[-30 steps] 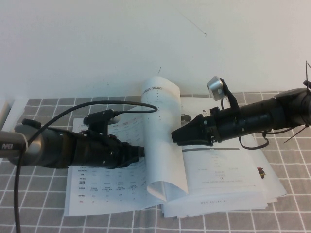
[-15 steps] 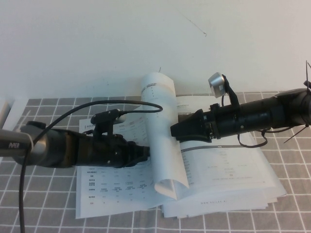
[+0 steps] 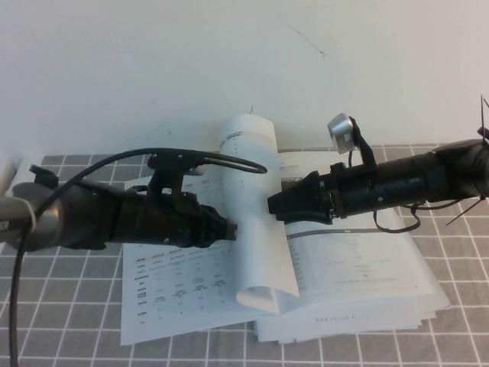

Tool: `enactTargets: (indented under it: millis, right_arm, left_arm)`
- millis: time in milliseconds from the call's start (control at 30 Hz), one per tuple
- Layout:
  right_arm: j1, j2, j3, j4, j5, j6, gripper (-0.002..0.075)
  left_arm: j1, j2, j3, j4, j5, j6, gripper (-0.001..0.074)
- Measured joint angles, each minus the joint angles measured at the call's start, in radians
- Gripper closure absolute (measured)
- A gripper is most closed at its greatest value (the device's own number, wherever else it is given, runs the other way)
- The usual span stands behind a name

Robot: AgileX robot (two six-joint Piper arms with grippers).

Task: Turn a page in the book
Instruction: Open the closed book

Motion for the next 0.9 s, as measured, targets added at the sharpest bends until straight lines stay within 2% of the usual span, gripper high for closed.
enactTargets:
  millis: [167, 400, 633, 800, 900]
  right_arm:
    - [0.000, 0.000, -0.001, 0.000, 0.000, 0.008, 0.0318]
    - [0.000, 0.000, -0.001, 0.000, 0.000, 0.010, 0.0318]
    - [0.000, 0.000, -0.001, 0.000, 0.000, 0.010, 0.0318]
    - [0.000, 0.000, -0.001, 0.000, 0.000, 0.012, 0.0318]
    - [0.000, 0.000, -0.001, 0.000, 0.000, 0.012, 0.0318]
  left_arm:
    - [0.000, -0.112, 0.015, 0.214, -0.014, -0.102, 0.0738]
    - [-0.018, -0.297, 0.149, 0.310, -0.001, -0.111, 0.0738]
    - [-0.098, -0.449, 0.279, 0.339, 0.095, 0.077, 0.0738]
    - [-0.171, -0.526, 0.352, 0.341, 0.121, 0.127, 0.0738]
    - [-0.234, -0.538, 0.371, 0.341, 0.080, 0.135, 0.0738]
